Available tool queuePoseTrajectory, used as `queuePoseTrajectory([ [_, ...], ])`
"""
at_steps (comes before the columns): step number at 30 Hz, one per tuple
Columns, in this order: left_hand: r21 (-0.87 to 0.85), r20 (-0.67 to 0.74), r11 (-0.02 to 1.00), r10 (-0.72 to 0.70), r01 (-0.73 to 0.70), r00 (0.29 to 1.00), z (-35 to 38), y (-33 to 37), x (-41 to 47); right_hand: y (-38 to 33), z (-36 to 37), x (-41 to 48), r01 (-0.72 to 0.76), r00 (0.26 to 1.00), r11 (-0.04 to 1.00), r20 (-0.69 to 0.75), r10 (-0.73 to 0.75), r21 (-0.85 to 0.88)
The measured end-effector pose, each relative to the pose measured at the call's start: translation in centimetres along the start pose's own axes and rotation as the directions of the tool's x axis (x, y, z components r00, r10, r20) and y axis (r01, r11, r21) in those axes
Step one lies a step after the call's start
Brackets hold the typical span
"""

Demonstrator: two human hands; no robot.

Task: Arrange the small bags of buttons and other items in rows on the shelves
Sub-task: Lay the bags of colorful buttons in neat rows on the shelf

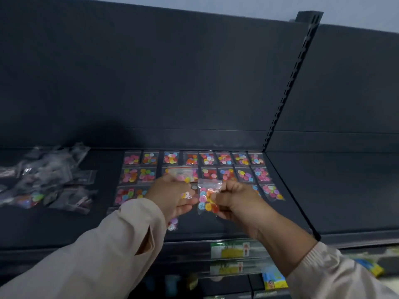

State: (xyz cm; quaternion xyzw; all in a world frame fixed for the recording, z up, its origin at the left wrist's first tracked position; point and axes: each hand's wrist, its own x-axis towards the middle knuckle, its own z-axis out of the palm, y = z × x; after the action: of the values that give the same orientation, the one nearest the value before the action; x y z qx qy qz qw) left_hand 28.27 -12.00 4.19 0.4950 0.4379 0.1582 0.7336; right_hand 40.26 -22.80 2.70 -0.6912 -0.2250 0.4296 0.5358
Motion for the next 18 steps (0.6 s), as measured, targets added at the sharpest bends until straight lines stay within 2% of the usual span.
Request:
queuePoseTrajectory([
  [3, -0.040, -0.079, 0.999, -0.004, 0.001, 0.997, -0.9, -0.5, -0.1, 0.9, 0.2, 0.5, -0.059, 0.998, 0.993, -0.004, 0.058, -0.098],
  [7, 0.101, -0.152, 0.994, 0.061, -0.046, 0.987, -2.4, -1.3, -0.2, 1.8, 1.0, 1.5, -0.098, 0.995, 0.977, -0.014, 0.097, -0.188],
  [15, 0.159, -0.201, 0.986, 0.087, -0.055, 0.976, -4.2, -1.7, -0.2, 3.0, 2.4, 3.5, -0.106, 0.994, 0.940, -0.049, 0.095, -0.326],
  [18, 0.121, -0.206, 0.992, 0.054, -0.029, 0.977, -4.5, -1.6, -0.1, 3.4, 2.8, 4.1, -0.069, 0.996, 0.904, -0.078, 0.040, -0.422],
])
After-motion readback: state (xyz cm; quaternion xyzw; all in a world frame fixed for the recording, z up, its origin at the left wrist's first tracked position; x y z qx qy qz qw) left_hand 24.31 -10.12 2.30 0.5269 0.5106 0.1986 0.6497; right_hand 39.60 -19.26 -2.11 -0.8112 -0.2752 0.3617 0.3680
